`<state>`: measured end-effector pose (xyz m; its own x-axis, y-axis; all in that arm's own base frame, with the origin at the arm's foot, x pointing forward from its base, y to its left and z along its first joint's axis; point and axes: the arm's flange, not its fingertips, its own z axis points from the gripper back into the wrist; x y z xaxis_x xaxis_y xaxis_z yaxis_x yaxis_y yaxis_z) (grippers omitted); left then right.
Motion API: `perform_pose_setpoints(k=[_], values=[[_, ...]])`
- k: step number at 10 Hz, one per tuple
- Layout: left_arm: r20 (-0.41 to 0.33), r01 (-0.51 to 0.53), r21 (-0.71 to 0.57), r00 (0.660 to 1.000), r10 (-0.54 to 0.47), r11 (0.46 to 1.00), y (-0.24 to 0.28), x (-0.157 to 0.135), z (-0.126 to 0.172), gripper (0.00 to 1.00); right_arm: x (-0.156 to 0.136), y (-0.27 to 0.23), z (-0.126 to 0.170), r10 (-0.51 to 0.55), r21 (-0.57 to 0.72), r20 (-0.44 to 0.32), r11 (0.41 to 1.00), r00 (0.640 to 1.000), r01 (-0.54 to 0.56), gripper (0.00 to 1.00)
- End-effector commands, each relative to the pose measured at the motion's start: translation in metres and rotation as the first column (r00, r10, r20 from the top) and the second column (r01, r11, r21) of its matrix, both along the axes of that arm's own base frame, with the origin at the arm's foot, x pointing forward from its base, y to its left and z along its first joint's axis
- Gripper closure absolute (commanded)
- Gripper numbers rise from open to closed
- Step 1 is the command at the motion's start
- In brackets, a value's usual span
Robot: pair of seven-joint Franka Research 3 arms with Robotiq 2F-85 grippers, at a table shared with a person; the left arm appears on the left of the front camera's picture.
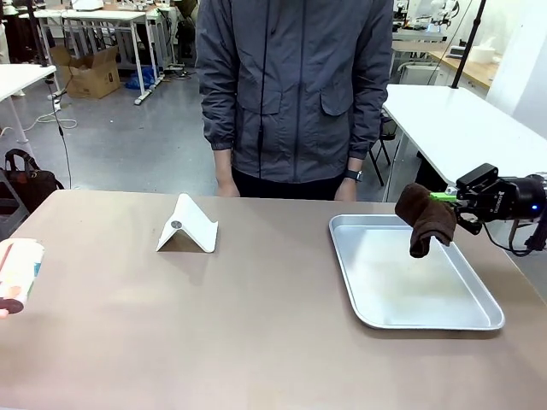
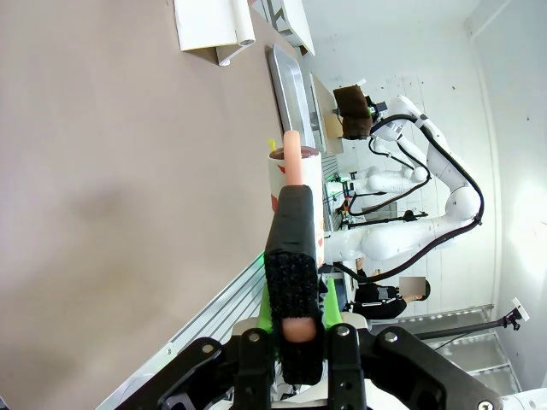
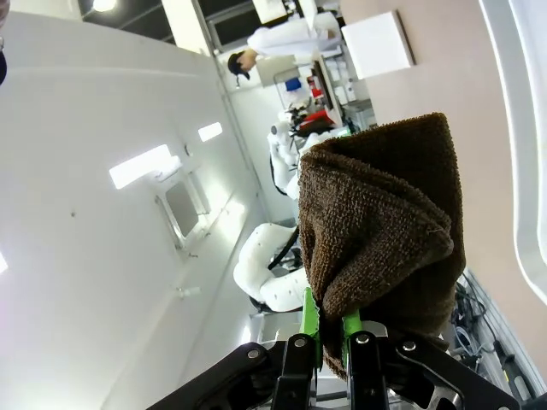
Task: Clean the surface of the table.
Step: Return the Lint Roller and towel to their original positions.
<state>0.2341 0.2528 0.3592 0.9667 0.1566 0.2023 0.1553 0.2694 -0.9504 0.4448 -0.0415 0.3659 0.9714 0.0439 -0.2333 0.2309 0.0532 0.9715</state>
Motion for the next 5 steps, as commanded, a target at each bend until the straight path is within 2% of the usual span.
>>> perform_pose_setpoints(k=[1,4,5], values=[[0.005,-0.001,-0.002,1.000,0.001,1.000,-0.0021,-0.0024,0.0027,0.77,0.0017,-0.0009,0.0052,0.014,-0.009,0.010,1.000,1.000,-0.014,1.00],[0.005,-0.001,-0.002,1.000,0.001,1.000,-0.0021,-0.0024,0.0027,0.77,0.0017,-0.0009,0.0052,0.014,-0.009,0.010,1.000,1.000,-0.014,1.00],[0.000,0.000,0.000,1.000,0.000,1.000,0.0000,0.0000,0.0000,0.77,0.0000,0.0000,0.0000,0.000,0.000,0.000,1.000,1.000,0.000,0.88]])
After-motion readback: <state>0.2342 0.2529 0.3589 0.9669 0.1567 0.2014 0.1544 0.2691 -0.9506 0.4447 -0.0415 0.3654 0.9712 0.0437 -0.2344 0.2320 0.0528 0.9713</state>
